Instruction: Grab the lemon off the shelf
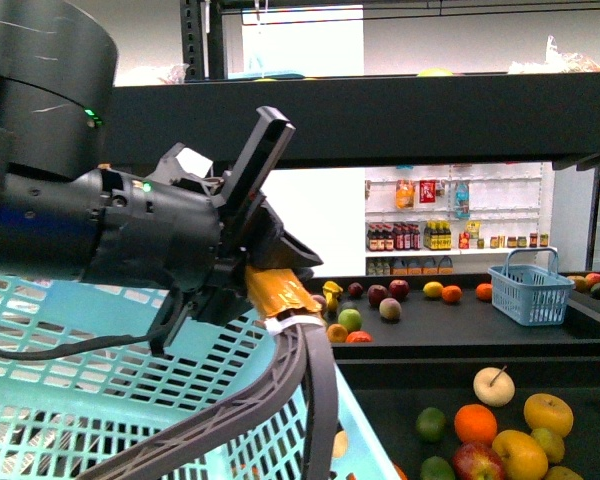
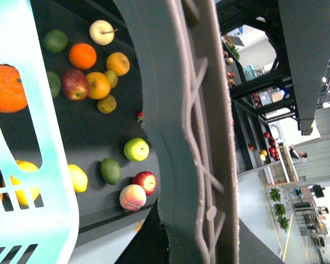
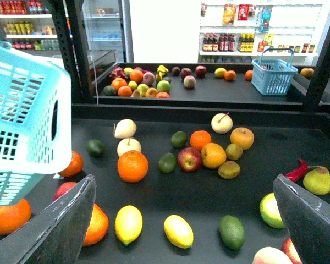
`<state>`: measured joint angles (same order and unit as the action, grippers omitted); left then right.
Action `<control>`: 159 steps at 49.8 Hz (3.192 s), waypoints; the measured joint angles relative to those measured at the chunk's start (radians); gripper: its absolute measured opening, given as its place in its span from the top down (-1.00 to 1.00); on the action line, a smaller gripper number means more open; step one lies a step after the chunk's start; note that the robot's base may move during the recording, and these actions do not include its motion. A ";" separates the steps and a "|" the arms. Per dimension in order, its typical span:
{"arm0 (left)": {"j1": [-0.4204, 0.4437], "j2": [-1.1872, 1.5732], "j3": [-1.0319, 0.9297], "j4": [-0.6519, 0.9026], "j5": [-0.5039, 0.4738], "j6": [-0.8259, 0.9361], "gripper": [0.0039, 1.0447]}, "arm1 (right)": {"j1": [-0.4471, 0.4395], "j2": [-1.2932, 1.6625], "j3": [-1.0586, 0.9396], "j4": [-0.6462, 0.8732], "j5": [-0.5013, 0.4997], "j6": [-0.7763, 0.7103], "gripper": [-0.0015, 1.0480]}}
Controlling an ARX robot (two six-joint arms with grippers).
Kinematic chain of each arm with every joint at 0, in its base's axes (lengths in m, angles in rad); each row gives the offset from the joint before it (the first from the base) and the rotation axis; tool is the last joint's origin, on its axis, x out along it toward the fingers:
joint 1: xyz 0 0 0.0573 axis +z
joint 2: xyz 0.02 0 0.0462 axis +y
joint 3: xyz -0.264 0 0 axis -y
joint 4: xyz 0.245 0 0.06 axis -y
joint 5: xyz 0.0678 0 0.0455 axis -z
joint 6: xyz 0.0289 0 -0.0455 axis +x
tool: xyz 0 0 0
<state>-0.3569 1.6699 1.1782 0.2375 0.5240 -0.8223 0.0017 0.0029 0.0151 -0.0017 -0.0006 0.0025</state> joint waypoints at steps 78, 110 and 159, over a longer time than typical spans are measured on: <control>-0.068 0.155 0.085 0.058 -0.006 0.068 0.85 | -0.172 1.111 0.390 0.568 -0.013 -0.105 -0.85; -0.068 0.158 0.086 0.058 -0.007 0.070 0.85 | -0.113 2.294 1.277 0.220 -0.201 -0.157 -0.85; -0.068 0.158 0.086 0.058 -0.006 0.070 0.85 | -0.082 2.641 1.514 0.117 -0.219 -0.305 -0.85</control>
<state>-0.4252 1.8275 1.2640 0.2955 0.5175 -0.7525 -0.0807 2.6434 1.5288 0.1158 -0.2195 -0.3027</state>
